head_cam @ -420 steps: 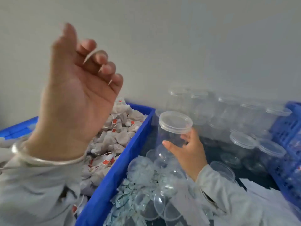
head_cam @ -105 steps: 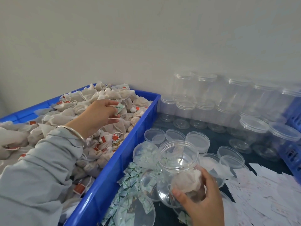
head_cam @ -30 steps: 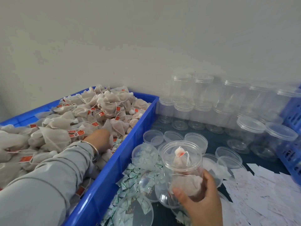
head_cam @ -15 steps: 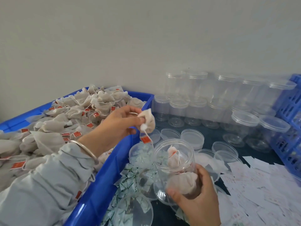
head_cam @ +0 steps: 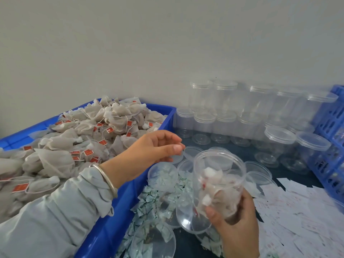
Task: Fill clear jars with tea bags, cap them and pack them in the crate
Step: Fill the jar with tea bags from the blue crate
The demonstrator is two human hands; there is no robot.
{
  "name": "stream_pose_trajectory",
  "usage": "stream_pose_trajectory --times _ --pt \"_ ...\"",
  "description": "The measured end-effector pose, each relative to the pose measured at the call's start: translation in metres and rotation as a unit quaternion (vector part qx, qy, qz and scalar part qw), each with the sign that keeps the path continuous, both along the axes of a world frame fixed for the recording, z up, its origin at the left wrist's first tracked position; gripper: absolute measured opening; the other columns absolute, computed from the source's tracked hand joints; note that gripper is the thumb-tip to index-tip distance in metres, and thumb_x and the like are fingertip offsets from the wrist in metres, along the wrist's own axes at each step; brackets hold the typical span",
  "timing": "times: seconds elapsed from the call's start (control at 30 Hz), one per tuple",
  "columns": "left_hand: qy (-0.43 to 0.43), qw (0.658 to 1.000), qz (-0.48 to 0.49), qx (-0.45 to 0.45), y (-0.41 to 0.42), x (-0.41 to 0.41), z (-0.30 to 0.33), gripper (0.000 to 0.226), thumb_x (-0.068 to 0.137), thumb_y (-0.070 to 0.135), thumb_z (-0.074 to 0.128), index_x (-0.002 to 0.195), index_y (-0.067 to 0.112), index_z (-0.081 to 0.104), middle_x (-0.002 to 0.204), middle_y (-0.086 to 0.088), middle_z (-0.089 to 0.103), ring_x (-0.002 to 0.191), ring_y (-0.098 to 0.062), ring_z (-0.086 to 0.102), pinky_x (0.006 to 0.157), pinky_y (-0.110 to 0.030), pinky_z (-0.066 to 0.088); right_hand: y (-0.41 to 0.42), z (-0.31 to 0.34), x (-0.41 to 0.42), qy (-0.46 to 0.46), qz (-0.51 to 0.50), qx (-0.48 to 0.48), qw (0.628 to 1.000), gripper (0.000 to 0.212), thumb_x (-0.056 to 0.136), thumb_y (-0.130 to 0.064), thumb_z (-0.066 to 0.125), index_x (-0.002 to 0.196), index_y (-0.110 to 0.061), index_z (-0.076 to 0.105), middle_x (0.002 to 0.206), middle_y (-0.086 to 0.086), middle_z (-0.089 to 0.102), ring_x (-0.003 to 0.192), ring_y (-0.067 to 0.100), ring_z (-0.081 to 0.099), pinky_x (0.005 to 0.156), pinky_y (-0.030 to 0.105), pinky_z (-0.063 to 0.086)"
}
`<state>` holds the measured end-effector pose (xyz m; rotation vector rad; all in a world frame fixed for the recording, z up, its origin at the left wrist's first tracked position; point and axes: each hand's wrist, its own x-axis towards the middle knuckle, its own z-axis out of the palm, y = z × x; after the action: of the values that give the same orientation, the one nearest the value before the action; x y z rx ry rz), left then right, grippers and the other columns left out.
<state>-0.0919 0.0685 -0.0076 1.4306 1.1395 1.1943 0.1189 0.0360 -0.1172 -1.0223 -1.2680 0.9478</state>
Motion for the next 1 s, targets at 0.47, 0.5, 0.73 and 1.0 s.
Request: stream_pose_trajectory --times 0.47,0.5,0.73,1.0 --pt "0.173 0.980 0.097 0.027 -0.006 0.035 -0.014 0.075 0.039 0.066 0.079 0.103 0.048 0.045 0.108 0.019 0.061 0.092 0.010 0.060 0.078 -0.010 0.044 0.020 0.000 0.017 -0.167 0.049 0.038 0.984 0.025 0.087 -0.021 0.065 0.104 -0.038 0.056 0.115 -0.018 0.055 0.108 -0.007 0.051 0.092 0.019 0.043" --pt "0.161 0.979 0.122 0.028 -0.003 0.032 -0.016 0.073 0.039 0.064 0.079 0.103 0.047 0.047 0.109 0.017 0.060 0.091 0.007 0.061 0.080 -0.013 0.045 0.024 0.000 0.023 -0.221 0.045 0.046 0.973 0.031 0.083 -0.008 0.067 0.091 -0.036 0.058 0.109 -0.018 0.055 0.105 -0.006 0.051 0.092 0.016 0.041" --pt "0.193 0.960 0.204 0.016 0.009 0.018 -0.025 0.103 0.036 0.068 0.078 0.126 0.026 0.051 0.113 0.012 0.059 0.103 -0.008 0.059 0.093 -0.030 0.045 0.018 -0.010 0.047 -0.476 0.149 0.039 0.866 0.015 0.075 -0.021 0.072 0.070 -0.034 0.067 0.131 -0.017 0.040 0.133 0.005 0.020 0.102 0.012 0.009" --pt "0.211 0.967 0.143 0.016 0.003 0.027 -0.023 0.092 0.034 0.074 0.079 0.114 0.041 0.047 0.111 0.019 0.059 0.100 0.001 0.058 0.089 -0.025 0.045 0.003 -0.019 0.052 -0.518 0.173 0.030 0.837 0.018 0.075 -0.038 0.075 0.091 -0.039 0.066 0.149 -0.016 0.020 0.142 0.006 -0.006 0.105 0.012 -0.007"
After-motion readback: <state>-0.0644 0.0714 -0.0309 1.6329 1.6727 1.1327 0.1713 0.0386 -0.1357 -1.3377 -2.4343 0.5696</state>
